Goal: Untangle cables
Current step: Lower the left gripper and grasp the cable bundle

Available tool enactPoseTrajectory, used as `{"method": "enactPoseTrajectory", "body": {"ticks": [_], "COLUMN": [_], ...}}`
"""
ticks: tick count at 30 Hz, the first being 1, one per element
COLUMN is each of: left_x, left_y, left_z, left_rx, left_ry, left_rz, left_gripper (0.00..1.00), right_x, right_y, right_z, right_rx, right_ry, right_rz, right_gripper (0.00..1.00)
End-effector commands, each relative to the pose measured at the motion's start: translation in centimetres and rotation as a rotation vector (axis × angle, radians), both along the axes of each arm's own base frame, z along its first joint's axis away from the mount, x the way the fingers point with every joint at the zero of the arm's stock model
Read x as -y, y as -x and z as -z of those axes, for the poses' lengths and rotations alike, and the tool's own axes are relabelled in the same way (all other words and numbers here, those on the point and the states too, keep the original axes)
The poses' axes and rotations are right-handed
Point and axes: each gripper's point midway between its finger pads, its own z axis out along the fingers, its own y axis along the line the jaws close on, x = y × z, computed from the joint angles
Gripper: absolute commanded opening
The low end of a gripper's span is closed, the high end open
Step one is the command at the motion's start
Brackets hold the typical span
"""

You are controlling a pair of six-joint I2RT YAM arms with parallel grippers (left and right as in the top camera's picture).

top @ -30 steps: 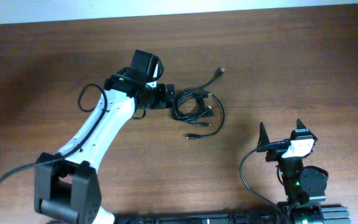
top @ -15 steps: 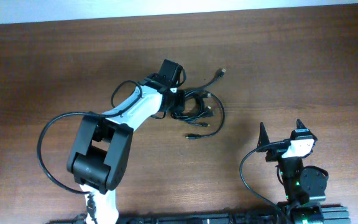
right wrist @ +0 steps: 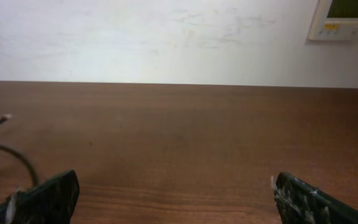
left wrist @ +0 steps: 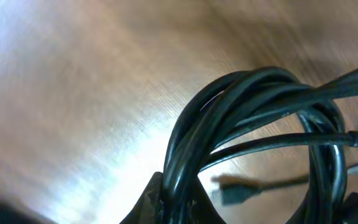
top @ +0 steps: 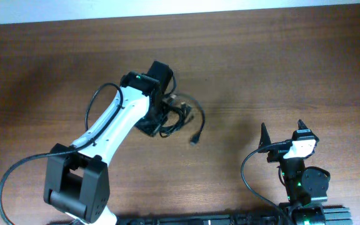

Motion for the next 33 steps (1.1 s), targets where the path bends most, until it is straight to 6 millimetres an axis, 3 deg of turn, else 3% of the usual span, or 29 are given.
{"method": "enactPoseTrajectory", "body": {"ticks": [1,3,4,8,9,10,11,14,15,16,18,20,21,24,27,29,33], "left_x": [2.3,4.6,4.7,2.2,1.8,1.8,1.8,1.4,0.3,-1.0,-4.1,-5.2,-4.9,-5.4,-5.6,-5.0,-5.0], "left_y": [1.0,0.8,0.8,-1.2,-1.3,-1.3,-1.2,-1.5,-2.1,-2.5,-2.3,-2.1,-1.3,1.5,3.2,3.1,4.5], "left_z": [0.2,1.0,1.0,0.5,0.5,0.5,0.5,0.5,0.3,0.2,0.2,0.7,0.8,0.9,3.1,5.1,8.0], "left_rx": [-0.015,0.026,0.05,0.189,0.186,0.181,0.178,0.164,0.157,0.141,0.078,0.029,-0.012,-0.131,-0.176,-0.146,-0.146], "left_ry": [-0.003,0.005,-0.018,-0.204,-0.212,-0.213,-0.209,-0.234,-0.279,-0.312,-0.324,-0.225,-0.156,-0.137,-0.119,-0.086,-0.056], "left_rz": [-0.364,-0.3,-0.266,0.069,0.115,0.129,0.13,0.358,0.527,0.573,0.438,0.355,0.332,0.331,0.33,0.327,0.324], "left_gripper": [0.05,0.0,0.0,0.0,0.2,0.46,0.64,0.78,0.92,0.91,0.86,0.84,0.67,0.59,0.65,0.68,0.53], "right_x": [0.1,0.1,0.1,0.1,0.1,0.1,0.1,0.1,0.1,0.1,0.1,0.1,0.1,0.1,0.1,0.1,0.1], "right_y": [0.0,0.0,0.0,0.0,0.0,0.0,0.0,0.0,0.0,0.0,0.0,0.0,0.0,0.0,0.0,0.0,0.0], "right_z": [0.3,0.3,0.3,0.3,0.3,0.3,0.3,0.3,0.3,0.3,0.3,0.4,0.3,0.3,0.3,0.3,0.3], "right_rx": [-0.006,-0.006,-0.006,-0.006,-0.006,-0.006,-0.006,-0.006,-0.006,-0.006,-0.006,-0.006,-0.006,-0.006,-0.006,-0.006,-0.006], "right_ry": [-0.006,-0.006,-0.006,-0.006,-0.006,-0.006,-0.006,-0.006,-0.006,-0.006,-0.006,-0.006,-0.006,-0.006,-0.006,-0.006,-0.006], "right_rz": [0.007,0.007,0.007,0.007,0.007,0.007,0.007,0.007,0.007,0.007,0.007,0.007,0.007,0.007,0.007,0.007,0.007], "right_gripper": [0.99,0.99,0.99,0.99,0.99,0.99,0.99,0.99,0.99,0.99,0.99,0.99,0.99,0.99,0.99,0.99,0.99]}}
